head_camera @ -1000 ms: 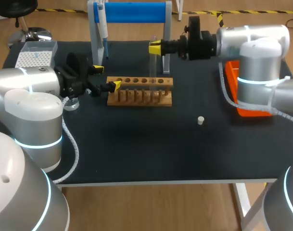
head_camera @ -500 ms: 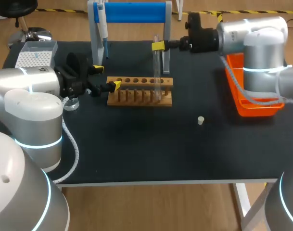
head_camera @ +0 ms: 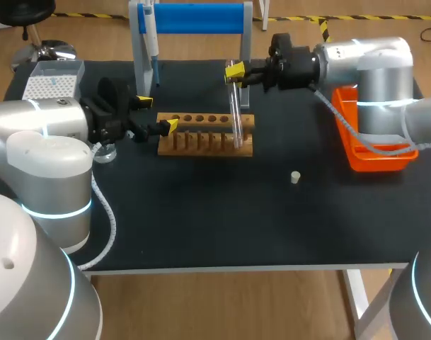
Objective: Invert the test tube, pick up the pipette, mount the tip to pipette, aspirate from beaker and dispense into the tube, eject the tip, return the pipette, and cap with the stopper.
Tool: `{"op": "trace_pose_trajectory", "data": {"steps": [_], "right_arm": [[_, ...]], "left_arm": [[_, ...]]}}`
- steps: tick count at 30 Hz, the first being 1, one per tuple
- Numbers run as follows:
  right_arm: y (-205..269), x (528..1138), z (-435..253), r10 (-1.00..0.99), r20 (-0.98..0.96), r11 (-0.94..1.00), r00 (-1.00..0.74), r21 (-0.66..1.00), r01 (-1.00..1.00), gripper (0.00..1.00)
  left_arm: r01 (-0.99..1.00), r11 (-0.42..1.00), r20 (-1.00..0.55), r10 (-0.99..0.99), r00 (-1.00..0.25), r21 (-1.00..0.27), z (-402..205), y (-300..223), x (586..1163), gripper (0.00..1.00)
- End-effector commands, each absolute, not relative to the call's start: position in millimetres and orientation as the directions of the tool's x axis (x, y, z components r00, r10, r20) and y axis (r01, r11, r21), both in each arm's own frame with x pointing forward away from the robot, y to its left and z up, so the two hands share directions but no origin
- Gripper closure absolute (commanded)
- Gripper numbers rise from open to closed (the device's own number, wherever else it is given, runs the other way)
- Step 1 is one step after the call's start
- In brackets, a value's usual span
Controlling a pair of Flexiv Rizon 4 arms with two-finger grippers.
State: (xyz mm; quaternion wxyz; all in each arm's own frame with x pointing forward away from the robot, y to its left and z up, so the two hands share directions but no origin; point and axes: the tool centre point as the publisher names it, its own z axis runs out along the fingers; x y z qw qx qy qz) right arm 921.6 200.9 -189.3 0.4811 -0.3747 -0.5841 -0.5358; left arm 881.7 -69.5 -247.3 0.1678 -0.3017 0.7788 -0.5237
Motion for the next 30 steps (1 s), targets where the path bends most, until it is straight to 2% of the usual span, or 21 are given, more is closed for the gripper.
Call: {"op": "trace_pose_trajectory", "data": {"steps": [1, 15, 30], "right_arm": [[199.9, 927.7, -195.3, -0.105, 0.994, 0.203, 0.011, 0.011, 0.979, 1.0], [199.0, 925.0, -201.0, -0.021, 0.99, 0.189, -0.14, 0.142, 0.972, 1.0], [199.6, 923.7, -204.0, -0.024, 0.996, 0.191, -0.084, 0.087, 0.978, 1.0]], "left_arm": [[-0.291, 0.265, 0.054, -0.647, -0.76, -0.919, -248.8, -70.3, 881.8, 0.0], [-0.291, 0.265, 0.054, -0.647, -0.76, -0.919, -248.8, -70.3, 881.8, 0.0], [-0.291, 0.265, 0.054, -0.647, -0.76, -0.919, -248.8, -70.3, 881.8, 0.0]]}}
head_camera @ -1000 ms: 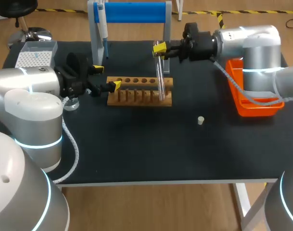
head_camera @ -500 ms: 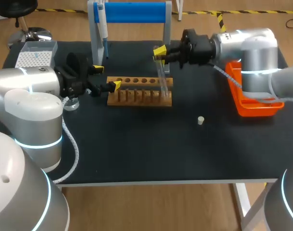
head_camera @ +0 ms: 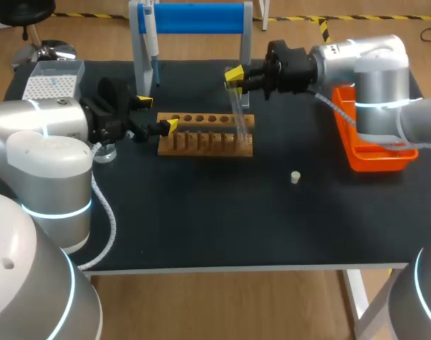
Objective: Invert the test tube, pick up the pipette, mount the tip to pipette, aspirate from beaker and dispense into the tube, eject the tip, return the pipette, and cap with the stopper.
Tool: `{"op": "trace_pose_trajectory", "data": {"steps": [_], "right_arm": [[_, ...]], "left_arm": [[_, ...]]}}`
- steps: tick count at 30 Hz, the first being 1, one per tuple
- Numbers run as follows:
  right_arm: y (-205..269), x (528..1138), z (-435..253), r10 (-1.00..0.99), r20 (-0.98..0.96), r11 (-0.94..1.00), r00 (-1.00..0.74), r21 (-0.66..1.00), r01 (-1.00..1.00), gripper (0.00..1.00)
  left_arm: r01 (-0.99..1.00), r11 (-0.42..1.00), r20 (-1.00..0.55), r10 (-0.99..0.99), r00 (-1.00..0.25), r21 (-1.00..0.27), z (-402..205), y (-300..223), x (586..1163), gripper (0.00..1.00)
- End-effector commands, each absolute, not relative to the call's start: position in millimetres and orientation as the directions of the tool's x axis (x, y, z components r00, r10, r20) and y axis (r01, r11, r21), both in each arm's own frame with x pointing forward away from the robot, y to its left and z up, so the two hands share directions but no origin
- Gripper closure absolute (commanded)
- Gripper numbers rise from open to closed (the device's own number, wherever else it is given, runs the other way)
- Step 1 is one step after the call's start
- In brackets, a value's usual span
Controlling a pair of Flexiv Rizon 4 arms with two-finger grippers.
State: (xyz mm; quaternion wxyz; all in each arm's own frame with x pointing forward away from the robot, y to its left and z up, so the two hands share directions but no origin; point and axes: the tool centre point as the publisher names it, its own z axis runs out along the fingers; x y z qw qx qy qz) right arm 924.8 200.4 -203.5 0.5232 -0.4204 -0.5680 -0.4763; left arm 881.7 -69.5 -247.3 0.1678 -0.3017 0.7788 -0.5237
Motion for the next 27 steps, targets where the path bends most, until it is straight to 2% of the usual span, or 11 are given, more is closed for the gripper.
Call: {"op": "trace_pose_trajectory", "data": {"steps": [1, 12, 27], "right_arm": [[199.7, 923.7, -204.0, -0.025, 0.997, 0.193, -0.08, 0.083, 0.978, 1.0], [199.6, 921.1, -207.8, -0.002, 1.0, 0.211, -0.022, 0.022, 0.977, 1.0], [199.6, 921.1, -207.8, -0.002, 1.0, 0.211, -0.022, 0.022, 0.977, 1.0]], "left_arm": [[-0.291, 0.265, 0.054, -0.647, -0.76, -0.919, -248.8, -70.3, 881.8, 0.0], [-0.291, 0.265, 0.054, -0.647, -0.76, -0.919, -248.8, -70.3, 881.8, 0.0], [-0.291, 0.265, 0.054, -0.647, -0.76, -0.919, -248.8, -70.3, 881.8, 0.0]]}}
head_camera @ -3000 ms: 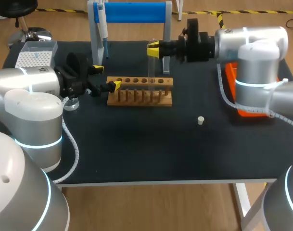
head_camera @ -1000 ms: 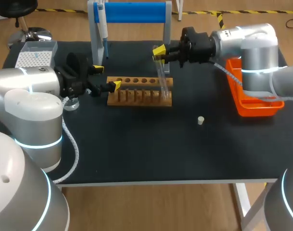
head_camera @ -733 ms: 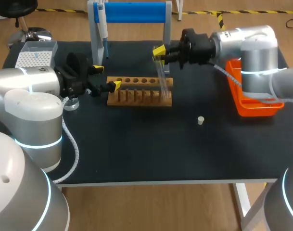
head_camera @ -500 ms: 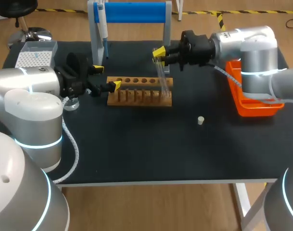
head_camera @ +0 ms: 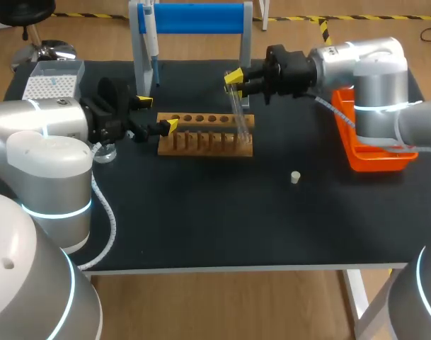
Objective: Invert the test tube, pick up the pipette, mount the tip to pipette, aspirate from beaker and dispense into the tube, eject the tip, return the pipette, and cap with the stopper.
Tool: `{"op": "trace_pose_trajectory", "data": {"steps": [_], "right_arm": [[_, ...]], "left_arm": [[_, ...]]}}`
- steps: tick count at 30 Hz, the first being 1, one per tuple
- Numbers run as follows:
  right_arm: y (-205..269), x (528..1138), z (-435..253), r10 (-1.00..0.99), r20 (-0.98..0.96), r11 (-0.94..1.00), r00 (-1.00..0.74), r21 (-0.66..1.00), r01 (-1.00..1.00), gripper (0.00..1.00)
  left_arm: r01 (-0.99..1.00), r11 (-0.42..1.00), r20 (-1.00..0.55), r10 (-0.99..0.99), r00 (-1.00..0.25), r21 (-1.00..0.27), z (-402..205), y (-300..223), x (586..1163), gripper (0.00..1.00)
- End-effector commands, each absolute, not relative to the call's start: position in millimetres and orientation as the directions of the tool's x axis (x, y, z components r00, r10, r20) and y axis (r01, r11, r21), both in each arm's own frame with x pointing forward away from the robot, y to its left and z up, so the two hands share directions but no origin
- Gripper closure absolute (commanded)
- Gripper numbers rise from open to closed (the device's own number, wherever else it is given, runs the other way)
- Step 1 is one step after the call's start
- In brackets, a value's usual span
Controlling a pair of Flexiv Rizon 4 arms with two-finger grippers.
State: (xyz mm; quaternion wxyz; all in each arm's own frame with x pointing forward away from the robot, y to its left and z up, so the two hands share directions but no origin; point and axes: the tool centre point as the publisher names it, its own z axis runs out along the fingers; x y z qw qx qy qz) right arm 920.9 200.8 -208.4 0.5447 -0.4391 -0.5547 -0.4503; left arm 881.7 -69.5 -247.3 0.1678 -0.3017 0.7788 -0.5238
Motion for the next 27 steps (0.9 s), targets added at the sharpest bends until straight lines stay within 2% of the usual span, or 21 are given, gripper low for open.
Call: {"op": "trace_pose_trajectory", "data": {"steps": [1, 2, 8, 14, 17, 20, 22, 27], "right_arm": [[200, 921, -208, -0.002, 1.0, 0.211, -0.022, 0.022, 0.977, 1.0], [200, 921, -208, -0.002, 1.0, 0.211, -0.022, 0.022, 0.977, 1.0], [200, 921, -208, -0.002, 1.0, 0.211, -0.022, 0.022, 0.977, 1.0], [200, 921, -208, -0.002, 1.0, 0.211, -0.022, 0.022, 0.977, 1.0], [200, 921, -208, -0.002, 1.0, 0.211, -0.022, 0.022, 0.977, 1.0], [200, 921, -208, -0.002, 1.0, 0.211, -0.022, 0.022, 0.977, 1.0], [200, 921, -208, -0.002, 1.0, 0.211, -0.022, 0.022, 0.977, 1.0], [200, 921, -208, -0.002, 1.0, 0.211, -0.022, 0.022, 0.977, 1.0]], "left_arm": [[-0.291, 0.265, 0.054, -0.647, -0.76, -0.919, -249, -70, 882, 0.0], [-0.291, 0.265, 0.054, -0.647, -0.76, -0.919, -249, -70, 882, 0.0], [0.061, 0.247, -0.188, -0.535, -0.824, -0.967, -237, -84, 878, 0.0], [0.297, 0.321, -0.411, -0.387, -0.825, -0.899, -232, -93, 877, 0.0], [0.428, 0.315, -0.521, -0.332, -0.786, -0.847, -227, -95, 874, 0.0], [0.589, 0.297, -0.66, -0.318, -0.681, -0.752, -218, -94, 866, 0.0], [0.555, 0.367, -0.663, -0.351, -0.661, -0.747, -214, -93, 869, 0.0], [0.526, 0.355, -0.632, -0.355, -0.689, -0.773, -213, -92, 871, 0.0]]}}
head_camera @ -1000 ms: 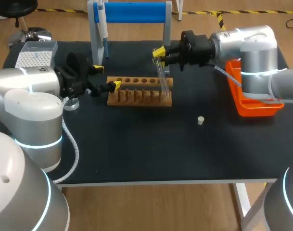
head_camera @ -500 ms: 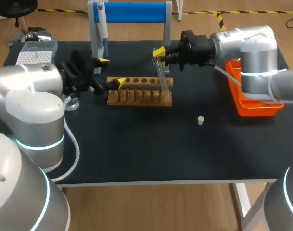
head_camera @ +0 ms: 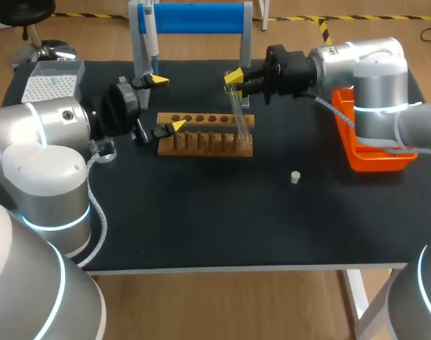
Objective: Invert the test tube, pick up the pipette, mount the tip to pipette, aspirate from beaker and dispense into the tube, eject the tip, return the pipette, and cap with the stopper.
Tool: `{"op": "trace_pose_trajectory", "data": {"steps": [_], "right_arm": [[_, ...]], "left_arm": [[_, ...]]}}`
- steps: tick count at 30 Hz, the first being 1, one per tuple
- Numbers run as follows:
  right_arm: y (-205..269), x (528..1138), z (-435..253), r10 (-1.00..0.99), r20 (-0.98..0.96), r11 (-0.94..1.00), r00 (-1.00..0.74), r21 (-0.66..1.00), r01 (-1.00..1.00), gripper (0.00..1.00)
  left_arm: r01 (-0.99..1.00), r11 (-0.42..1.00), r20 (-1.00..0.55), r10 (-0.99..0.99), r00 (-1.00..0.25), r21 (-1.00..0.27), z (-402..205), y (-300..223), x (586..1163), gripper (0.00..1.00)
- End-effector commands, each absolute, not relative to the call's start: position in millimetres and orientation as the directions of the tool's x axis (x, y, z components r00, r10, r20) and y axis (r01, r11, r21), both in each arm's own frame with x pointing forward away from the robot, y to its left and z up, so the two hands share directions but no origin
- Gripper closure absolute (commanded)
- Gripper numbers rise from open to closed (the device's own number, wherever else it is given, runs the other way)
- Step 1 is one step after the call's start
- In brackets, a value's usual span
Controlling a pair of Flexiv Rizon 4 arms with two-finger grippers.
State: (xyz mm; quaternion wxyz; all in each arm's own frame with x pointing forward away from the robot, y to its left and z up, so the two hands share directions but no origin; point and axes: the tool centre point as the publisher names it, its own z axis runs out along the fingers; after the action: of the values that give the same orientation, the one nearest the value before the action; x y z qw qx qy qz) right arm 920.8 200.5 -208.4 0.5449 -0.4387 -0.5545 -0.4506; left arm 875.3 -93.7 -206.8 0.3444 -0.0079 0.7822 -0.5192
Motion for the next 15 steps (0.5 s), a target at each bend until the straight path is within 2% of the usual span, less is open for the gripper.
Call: {"op": "trace_pose_trajectory", "data": {"steps": [1, 6, 10, 15], "right_arm": [[200, 921, -208, -0.002, 1.0, 0.211, -0.022, 0.022, 0.977, 1.0], [200, 921, -208, -0.002, 1.0, 0.211, -0.022, 0.022, 0.977, 1.0], [200, 921, -208, -0.002, 1.0, 0.211, -0.022, 0.022, 0.977, 1.0], [200, 921, -208, -0.002, 1.0, 0.211, -0.022, 0.022, 0.977, 1.0]], "left_arm": [[0.526, 0.355, -0.632, -0.355, -0.689, -0.773, -213, -92, 871, 0.0], [0.526, 0.355, -0.632, -0.355, -0.689, -0.773, -213, -92, 871, 0.0], [0.759, 0.284, -0.803, -0.33, -0.497, -0.586, -210, -99, 873, 0.0], [0.85, 0.327, -0.909, -0.207, -0.363, -0.414, -212, -106, 872, 0.0]]}}
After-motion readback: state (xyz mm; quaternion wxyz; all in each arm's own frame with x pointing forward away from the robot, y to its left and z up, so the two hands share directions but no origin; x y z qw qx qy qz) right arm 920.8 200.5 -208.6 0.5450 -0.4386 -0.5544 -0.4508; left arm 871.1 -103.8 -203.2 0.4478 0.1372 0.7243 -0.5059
